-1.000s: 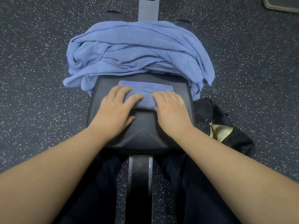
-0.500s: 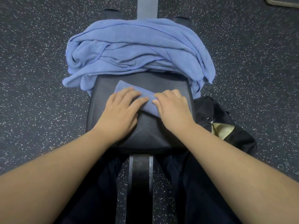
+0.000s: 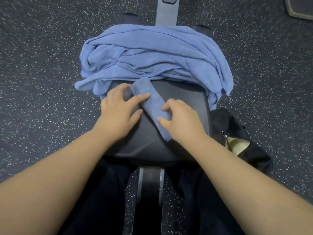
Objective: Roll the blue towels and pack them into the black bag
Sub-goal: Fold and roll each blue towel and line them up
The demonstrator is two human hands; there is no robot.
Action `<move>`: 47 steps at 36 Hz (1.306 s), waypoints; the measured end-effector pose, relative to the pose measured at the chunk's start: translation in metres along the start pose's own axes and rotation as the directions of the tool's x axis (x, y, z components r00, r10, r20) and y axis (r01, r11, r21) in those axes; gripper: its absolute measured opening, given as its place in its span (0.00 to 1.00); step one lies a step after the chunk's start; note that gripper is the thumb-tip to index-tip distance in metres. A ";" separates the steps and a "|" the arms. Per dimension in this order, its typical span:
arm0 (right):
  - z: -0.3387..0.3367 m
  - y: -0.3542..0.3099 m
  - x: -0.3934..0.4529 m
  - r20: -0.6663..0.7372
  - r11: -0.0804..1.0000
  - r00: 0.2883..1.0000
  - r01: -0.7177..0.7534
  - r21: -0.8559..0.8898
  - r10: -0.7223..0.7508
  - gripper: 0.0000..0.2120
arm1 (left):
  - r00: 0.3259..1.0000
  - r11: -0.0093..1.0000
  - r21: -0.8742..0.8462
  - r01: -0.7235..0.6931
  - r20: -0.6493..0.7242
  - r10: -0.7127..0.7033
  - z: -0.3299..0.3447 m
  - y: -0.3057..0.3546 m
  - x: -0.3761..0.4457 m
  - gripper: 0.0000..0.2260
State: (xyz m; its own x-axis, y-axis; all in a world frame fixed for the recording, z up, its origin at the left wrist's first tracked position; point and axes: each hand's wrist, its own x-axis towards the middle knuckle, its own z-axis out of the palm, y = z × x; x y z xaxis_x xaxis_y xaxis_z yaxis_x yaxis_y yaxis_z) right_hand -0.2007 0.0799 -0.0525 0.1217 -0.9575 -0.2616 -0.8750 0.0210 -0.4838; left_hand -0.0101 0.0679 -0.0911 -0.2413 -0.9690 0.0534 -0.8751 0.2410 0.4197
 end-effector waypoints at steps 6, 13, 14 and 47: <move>0.025 -0.033 0.014 -0.011 0.980 0.998 -0.056 0.192 0.060 0.18 | 0.982 0.941 -0.326 0.097 0.186 -0.037 -0.004 -0.020 0.000 0.27; 0.050 -0.065 0.024 0.063 0.930 0.994 -0.110 0.352 0.093 0.21 | 0.981 0.870 -0.459 0.178 0.152 -0.121 -0.010 -0.035 0.002 0.22; 0.052 -0.067 0.025 0.077 0.925 0.993 -0.110 0.363 0.088 0.21 | 0.981 0.864 -0.470 0.181 0.145 -0.127 -0.012 -0.038 0.002 0.23; -0.018 -0.010 0.112 -0.087 0.859 0.947 0.238 -0.453 -0.308 0.17 | 0.982 0.994 0.095 0.047 0.175 -0.064 -0.009 -0.007 0.004 0.33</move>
State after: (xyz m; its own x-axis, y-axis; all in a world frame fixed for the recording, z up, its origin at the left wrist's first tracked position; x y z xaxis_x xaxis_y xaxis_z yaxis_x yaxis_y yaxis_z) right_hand -0.1871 -0.0322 -0.0621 0.3439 -0.9387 -0.0258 -0.9352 -0.3398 -0.0999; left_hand -0.0011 0.0614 -0.0853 -0.2549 -0.9577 -0.1332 -0.9214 0.1988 0.3338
